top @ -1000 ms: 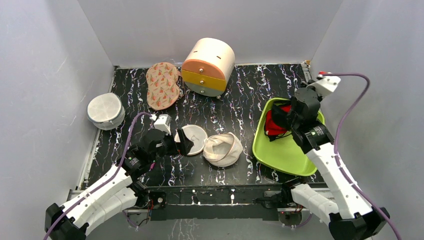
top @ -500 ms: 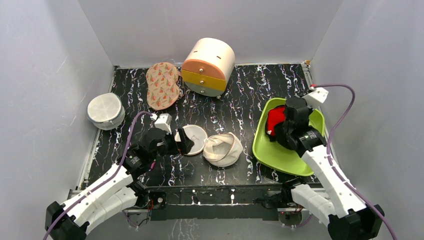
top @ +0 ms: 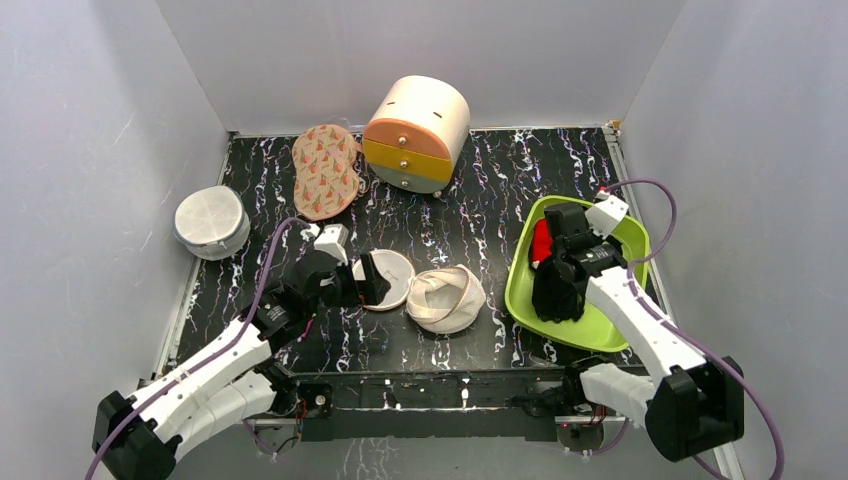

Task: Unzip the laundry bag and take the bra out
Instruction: Place the bra in the bin.

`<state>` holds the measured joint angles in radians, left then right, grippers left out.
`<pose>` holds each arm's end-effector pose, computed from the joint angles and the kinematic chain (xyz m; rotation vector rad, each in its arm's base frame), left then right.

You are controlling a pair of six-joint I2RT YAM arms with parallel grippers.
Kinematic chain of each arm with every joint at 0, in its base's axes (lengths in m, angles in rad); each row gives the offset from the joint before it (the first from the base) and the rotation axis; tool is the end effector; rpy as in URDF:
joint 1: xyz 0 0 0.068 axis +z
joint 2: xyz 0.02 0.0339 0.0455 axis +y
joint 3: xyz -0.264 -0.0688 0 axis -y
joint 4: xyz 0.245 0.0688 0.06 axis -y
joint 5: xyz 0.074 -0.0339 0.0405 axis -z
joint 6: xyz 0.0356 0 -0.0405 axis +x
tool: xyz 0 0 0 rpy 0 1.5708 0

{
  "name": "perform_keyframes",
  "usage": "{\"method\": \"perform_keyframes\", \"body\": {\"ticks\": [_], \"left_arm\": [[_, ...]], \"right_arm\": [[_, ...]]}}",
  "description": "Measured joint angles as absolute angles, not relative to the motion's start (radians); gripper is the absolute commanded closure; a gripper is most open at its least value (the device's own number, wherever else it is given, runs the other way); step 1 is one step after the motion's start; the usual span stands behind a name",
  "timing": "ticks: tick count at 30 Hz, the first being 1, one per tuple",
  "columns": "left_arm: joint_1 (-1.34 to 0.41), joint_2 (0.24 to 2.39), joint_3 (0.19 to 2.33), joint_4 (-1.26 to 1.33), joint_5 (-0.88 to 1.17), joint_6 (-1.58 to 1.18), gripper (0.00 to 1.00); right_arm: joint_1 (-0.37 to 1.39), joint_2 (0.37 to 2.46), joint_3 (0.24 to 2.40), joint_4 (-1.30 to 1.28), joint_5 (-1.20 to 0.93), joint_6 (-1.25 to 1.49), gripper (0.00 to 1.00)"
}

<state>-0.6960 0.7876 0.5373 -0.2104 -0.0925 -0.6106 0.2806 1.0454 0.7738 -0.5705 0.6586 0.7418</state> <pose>0.1433 -0.1154 0.2494 0.0295 2.1075 -0.7166 0.2056 0.0366 0.2578 0.7799 2.0707 -0.2446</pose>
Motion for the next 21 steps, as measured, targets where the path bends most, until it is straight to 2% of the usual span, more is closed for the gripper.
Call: {"method": "perform_keyframes", "body": {"ticks": [7,12,14,17,21], "left_arm": [[-0.696,0.833,0.593,-0.265,-0.108,-0.577,0.01],[-0.686,0.876,0.673,-0.323,-0.14,-0.5,0.02],[-0.654,0.915,0.698,-0.326,-0.123,-0.466,0.02],[-0.55,0.994,0.704,-0.318,-0.045,-0.431,0.02],[-0.425,1.108,0.702,-0.299,0.073,-0.388,0.14]], "right_arm": [[0.263,1.103,0.775,-0.591,0.662,0.796,0.38],[0.259,1.011,0.78,-0.598,0.673,0.789,0.18],[0.259,0.942,0.783,-0.564,0.656,0.749,0.12],[0.258,0.844,0.791,-0.466,0.565,0.649,0.12],[0.258,0.785,0.803,-0.36,0.399,0.552,0.12]]}}
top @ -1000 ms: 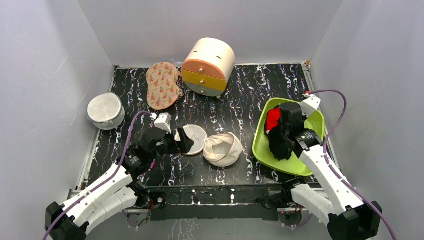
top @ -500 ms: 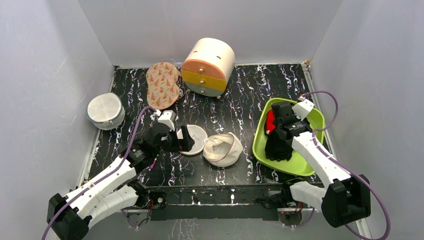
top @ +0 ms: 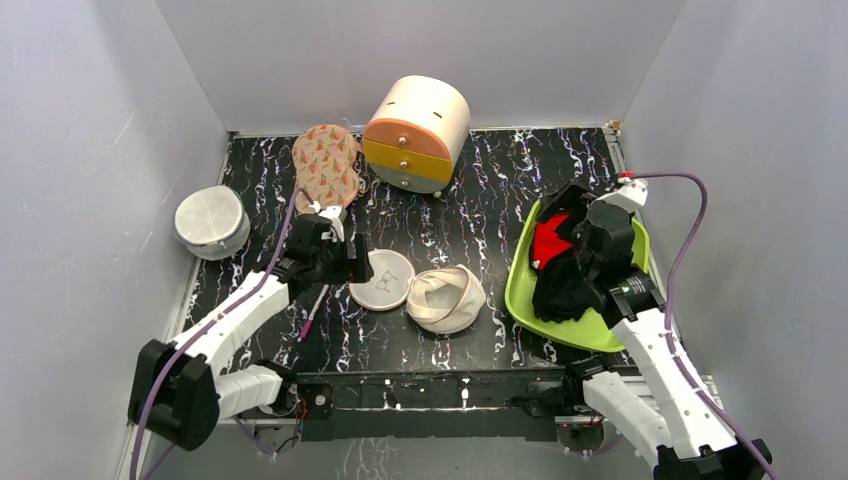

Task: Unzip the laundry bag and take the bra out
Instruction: Place the bra in the bin, then pick up the laundry bag at the center of the board.

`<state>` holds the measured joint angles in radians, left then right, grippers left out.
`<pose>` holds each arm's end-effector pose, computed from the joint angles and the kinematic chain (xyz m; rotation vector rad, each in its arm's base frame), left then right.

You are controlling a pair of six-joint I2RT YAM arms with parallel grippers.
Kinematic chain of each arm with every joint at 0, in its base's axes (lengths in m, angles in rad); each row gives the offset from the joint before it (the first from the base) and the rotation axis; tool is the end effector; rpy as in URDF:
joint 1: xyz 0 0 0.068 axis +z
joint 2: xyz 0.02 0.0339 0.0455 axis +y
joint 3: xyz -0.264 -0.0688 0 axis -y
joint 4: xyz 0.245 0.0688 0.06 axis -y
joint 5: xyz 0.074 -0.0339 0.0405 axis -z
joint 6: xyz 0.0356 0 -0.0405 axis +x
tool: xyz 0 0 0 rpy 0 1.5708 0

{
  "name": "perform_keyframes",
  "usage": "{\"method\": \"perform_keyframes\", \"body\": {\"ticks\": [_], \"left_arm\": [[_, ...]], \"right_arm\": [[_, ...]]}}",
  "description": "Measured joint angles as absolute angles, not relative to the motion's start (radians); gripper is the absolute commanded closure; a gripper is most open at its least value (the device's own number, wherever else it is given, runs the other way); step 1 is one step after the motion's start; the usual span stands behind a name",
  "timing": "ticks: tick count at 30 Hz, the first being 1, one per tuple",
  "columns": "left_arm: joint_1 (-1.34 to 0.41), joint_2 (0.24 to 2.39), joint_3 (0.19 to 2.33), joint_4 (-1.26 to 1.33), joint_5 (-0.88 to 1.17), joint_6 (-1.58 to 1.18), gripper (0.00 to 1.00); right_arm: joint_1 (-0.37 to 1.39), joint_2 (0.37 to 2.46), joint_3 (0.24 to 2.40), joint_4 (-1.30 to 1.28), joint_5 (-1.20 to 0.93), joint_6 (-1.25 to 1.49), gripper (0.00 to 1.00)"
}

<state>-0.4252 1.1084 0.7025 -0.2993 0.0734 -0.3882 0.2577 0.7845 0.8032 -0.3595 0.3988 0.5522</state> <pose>0.2125 -0.0991 0.2372 0.0825 2.3244 -0.5035 0.1753 0.0319 0.3289 0.5380 1.8093 0.1730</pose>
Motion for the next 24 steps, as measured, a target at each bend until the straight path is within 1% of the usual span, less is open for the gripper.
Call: {"method": "perform_keyframes", "body": {"ticks": [3,4,6,7,10,12,16,18,19,22,24], "left_arm": [[-0.401,1.185,0.702,-0.29,0.114,-0.343,0.29],[-0.401,1.202,0.703,-0.289,0.118,-0.331,0.37],[-0.401,1.239,0.703,-0.285,0.125,-0.304,0.48],[-0.401,1.255,0.703,-0.281,0.13,-0.289,0.5],[-0.402,1.291,0.705,-0.263,0.137,-0.251,0.53],[-0.402,1.315,0.714,-0.26,0.123,-0.226,0.52],[-0.402,1.366,0.749,-0.261,0.073,-0.177,0.39],[-0.402,1.389,0.765,-0.259,0.054,-0.162,0.36],[-0.402,1.403,0.772,-0.254,0.046,-0.155,0.36],[-0.402,1.445,0.78,-0.227,0.041,-0.146,0.44],[-0.402,1.481,0.789,-0.216,0.039,-0.141,0.46]], "right_arm": [[0.258,0.796,0.806,-0.324,0.288,0.517,0.12],[0.258,0.808,0.81,-0.323,0.257,0.512,0.12],[0.258,0.84,0.815,-0.318,0.2,0.502,0.12],[0.258,0.862,0.815,-0.318,0.17,0.5,0.12],[0.258,0.899,0.815,-0.323,0.101,0.501,0.12],[0.258,0.9,0.815,-0.32,0.075,0.503,0.12],[0.258,0.898,0.815,-0.309,0.041,0.506,0.12],[0.258,0.898,0.815,-0.309,0.03,0.506,0.12],[0.258,0.898,0.815,-0.309,0.026,0.506,0.11],[0.258,0.898,0.815,-0.309,0.019,0.508,0.11],[0.258,0.898,0.814,-0.308,0.014,0.512,0.11]]}}
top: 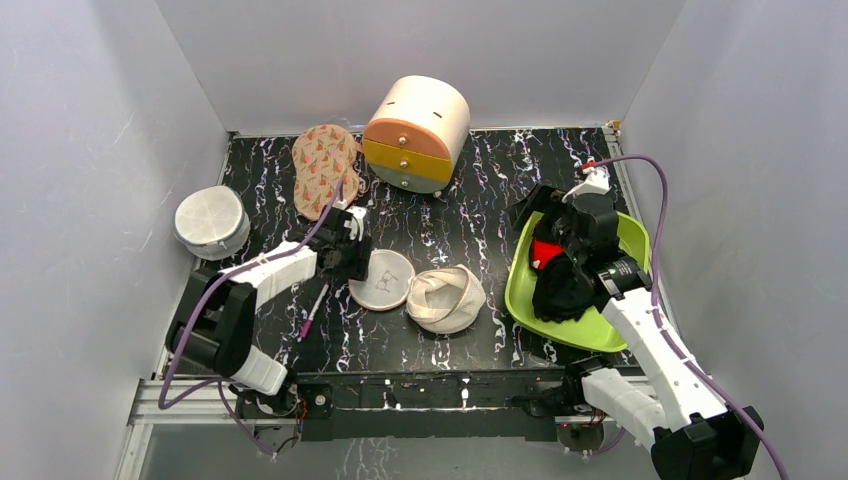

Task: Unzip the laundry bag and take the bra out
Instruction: Pick up the laundry bag at the center of the board.

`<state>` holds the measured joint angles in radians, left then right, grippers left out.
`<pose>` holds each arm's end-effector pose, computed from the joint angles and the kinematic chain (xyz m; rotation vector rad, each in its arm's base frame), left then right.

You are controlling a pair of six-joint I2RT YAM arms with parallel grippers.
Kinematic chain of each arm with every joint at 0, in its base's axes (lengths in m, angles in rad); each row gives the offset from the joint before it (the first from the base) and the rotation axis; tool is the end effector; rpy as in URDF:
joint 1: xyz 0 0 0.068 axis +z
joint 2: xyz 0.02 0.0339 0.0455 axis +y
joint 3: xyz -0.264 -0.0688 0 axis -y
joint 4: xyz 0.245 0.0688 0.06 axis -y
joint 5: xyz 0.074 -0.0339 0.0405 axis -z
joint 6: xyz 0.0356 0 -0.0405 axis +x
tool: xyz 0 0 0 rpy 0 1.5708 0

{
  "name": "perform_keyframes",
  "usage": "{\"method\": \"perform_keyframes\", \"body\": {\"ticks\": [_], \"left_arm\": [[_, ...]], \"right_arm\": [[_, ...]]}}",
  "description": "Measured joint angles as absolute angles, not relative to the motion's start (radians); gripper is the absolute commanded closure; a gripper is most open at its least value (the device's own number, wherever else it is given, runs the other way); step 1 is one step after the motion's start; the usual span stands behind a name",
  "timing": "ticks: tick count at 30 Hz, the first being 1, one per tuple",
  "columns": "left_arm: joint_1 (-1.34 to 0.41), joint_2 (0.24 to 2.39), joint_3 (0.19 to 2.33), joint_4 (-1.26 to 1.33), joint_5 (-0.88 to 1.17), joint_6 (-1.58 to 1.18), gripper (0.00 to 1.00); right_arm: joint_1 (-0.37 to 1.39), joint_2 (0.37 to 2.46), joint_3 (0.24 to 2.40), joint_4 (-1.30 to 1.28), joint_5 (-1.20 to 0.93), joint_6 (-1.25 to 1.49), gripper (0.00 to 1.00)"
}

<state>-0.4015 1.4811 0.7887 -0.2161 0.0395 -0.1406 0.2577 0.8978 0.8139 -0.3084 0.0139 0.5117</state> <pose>0.2670 -0.1149 0.1798 0.3420 2.4761 -0.2777 0.1992 0.0520 0.3173 0.2619 1.9783 0.4877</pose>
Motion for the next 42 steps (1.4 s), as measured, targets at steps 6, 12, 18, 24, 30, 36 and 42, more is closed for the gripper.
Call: {"method": "perform_keyframes", "body": {"ticks": [6,12,18,24,30,36,42], "left_arm": [[-0.402,1.549,0.799,-0.176,0.033,-0.131,0.47],[-0.412,1.551,0.792,-0.162,-0.002,-0.134,0.72],[-0.421,1.524,0.77,-0.155,-0.009,-0.145,1.0],[-0.427,1.419,0.77,-0.195,-0.003,-0.142,1.0],[-0.427,1.247,0.784,-0.265,-0.005,-0.133,1.0],[-0.427,1.135,0.875,-0.376,-0.017,-0.102,1.0],[-0.427,1.058,0.997,-0.433,0.027,-0.062,1.0]], "right_arm": [[0.258,0.894,0.805,-0.307,-0.001,0.525,0.11],[0.258,0.884,0.792,-0.297,-0.003,0.53,0.11],[0.258,0.884,0.787,-0.286,-0.012,0.538,0.11],[0.258,0.884,0.787,-0.284,-0.014,0.541,0.11],[0.257,0.916,0.787,-0.267,-0.121,0.513,0.07],[0.288,1.095,0.791,-0.263,-0.366,0.455,0.02],[0.527,1.277,0.864,-0.323,-0.384,0.388,0.02]]}}
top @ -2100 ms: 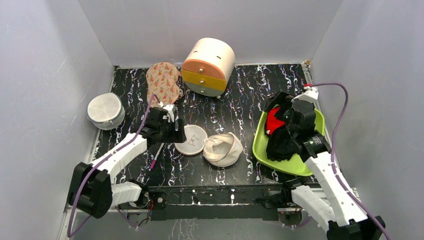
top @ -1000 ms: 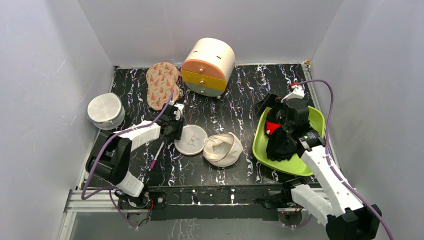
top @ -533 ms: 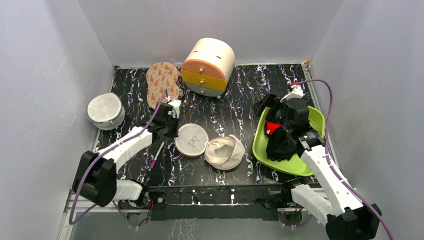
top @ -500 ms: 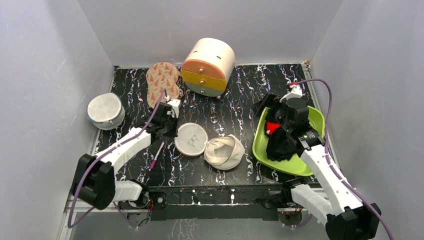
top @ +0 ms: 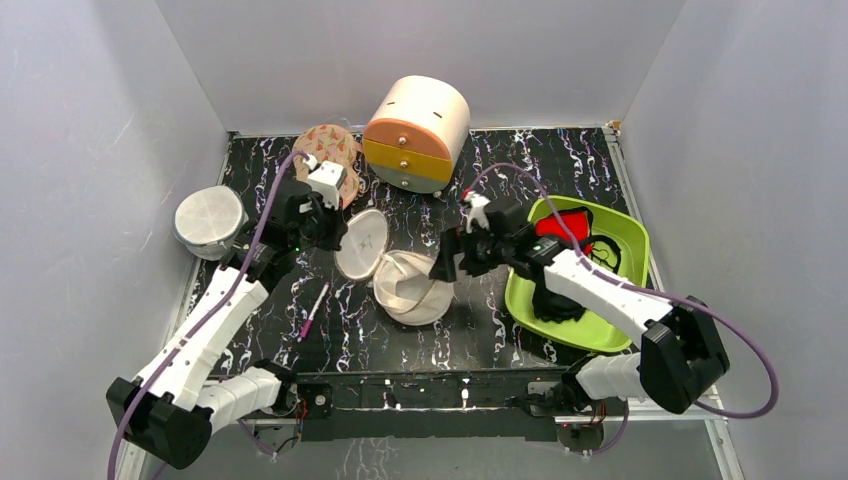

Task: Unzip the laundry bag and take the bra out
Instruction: Pick up the laundry bag at the center of the board.

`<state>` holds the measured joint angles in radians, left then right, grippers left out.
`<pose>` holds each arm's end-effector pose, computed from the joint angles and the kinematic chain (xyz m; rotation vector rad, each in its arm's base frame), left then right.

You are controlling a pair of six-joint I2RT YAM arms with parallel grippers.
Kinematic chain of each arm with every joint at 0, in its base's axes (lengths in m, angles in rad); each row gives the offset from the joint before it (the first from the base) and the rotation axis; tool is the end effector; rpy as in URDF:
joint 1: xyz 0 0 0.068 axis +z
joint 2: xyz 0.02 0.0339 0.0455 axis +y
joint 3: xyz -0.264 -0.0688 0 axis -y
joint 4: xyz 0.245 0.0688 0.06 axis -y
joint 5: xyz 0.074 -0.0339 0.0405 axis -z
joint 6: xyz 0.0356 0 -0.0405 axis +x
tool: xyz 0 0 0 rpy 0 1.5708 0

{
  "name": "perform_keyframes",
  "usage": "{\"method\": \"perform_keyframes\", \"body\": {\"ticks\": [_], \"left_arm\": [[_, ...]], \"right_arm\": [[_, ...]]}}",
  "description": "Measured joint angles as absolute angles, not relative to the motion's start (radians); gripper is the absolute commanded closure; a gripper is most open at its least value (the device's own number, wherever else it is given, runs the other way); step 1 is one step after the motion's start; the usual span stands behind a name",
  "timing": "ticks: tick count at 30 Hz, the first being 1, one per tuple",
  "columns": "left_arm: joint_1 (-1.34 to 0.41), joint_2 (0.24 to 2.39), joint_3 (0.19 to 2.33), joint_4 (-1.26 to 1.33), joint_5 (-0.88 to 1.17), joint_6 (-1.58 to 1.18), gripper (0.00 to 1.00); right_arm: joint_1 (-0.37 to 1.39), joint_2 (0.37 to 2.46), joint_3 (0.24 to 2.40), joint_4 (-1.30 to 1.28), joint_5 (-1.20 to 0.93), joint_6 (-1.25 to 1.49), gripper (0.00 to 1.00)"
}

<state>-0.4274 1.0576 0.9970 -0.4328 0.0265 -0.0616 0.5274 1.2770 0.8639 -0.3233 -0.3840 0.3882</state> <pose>0.2135 -0.0983 0.3366 0.3946 2.0426 -0.3277 0.2277 0.1481 0.2509 -0.3742 2.3864 0.8911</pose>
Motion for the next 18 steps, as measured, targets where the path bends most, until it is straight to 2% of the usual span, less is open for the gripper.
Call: {"method": "perform_keyframes", "body": {"ticks": [4,18], "left_arm": [[-0.427,1.044,1.096,-0.466,0.087,-0.044,1.0],[-0.427,1.015,1.336,-0.539,0.282,-0.033,1.0]], "right_arm": [[0.646,1.324,0.889,-0.321,-0.384,0.381,0.02],[0.662,1.398,0.911,-0.311,-0.356,0.416,0.02]]}}
